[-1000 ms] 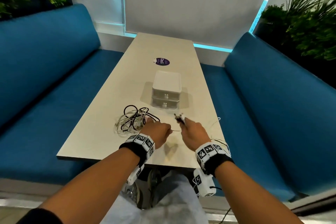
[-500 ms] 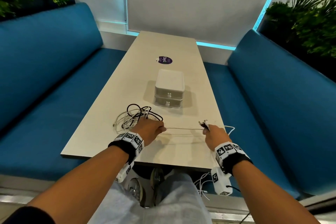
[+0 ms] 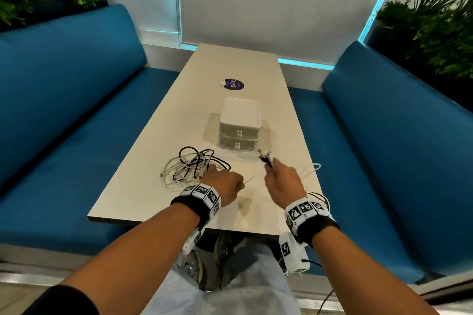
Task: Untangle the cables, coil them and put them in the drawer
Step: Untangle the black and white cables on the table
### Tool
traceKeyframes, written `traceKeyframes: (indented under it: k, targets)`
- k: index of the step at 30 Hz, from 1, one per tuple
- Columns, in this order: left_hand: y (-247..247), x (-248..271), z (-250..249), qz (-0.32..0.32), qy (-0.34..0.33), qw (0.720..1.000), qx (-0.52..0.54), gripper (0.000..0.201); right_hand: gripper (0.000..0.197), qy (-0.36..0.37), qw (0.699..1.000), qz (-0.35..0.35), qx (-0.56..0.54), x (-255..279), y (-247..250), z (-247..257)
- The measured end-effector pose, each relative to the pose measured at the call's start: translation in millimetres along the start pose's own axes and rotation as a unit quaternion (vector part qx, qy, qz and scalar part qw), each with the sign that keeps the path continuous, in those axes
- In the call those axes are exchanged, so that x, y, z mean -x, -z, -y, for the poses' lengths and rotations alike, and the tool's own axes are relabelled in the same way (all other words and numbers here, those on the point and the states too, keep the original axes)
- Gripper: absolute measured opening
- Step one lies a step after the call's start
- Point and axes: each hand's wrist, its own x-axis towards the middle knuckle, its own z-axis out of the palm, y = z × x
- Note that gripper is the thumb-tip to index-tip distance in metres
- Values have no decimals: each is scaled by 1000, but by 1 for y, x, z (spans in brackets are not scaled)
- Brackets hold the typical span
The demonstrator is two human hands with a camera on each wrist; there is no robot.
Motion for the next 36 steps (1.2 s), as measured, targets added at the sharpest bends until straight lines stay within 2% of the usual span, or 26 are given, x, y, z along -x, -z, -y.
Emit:
traceKeyframes:
  k: [2,4,7,10,13,15,17,21,24,28,32,34,36]
  targets:
    - [3,1,-6,-16,-48,998,25,28,22,47,995,86,9,5,-8,0]
    - [4,3,-9,-18,-75,995,63,26,22,50,988,144,7,6,-13,-3]
    - [-5,4,-5,-29,-73,989,123,24,23,11,984,179,1,4,-12,-10]
    - [-10,1,3,-49,-43,978,198,19,14,4,979,201,33,5,-10,-14]
    - [-8,1,7,-39,-44,977,206,10,19,-4,978,191,89,5,-11,-18]
    - [-7,1,13,-33,-42,982,182,19,21,-36,973,169,151,3,-6,-28]
    - [-6,0,20,-35,-43,987,152,26,22,-99,968,134,190,3,6,-44]
    - [6,0,31,-65,-27,987,144,21,31,-232,957,41,171,5,33,-64]
    - [11,-2,34,-93,-1,975,200,23,27,-228,965,-7,128,1,36,-56]
    - [12,-1,34,-124,18,946,299,23,25,-173,984,21,36,-3,16,-26]
    - [18,-2,47,-186,53,881,431,36,28,-161,985,56,-40,-3,-13,2]
    - [18,0,59,-162,51,885,433,45,32,-180,979,79,-49,-4,-23,9]
    - [15,6,71,-133,26,914,383,49,33,-197,973,113,-43,-6,-30,11]
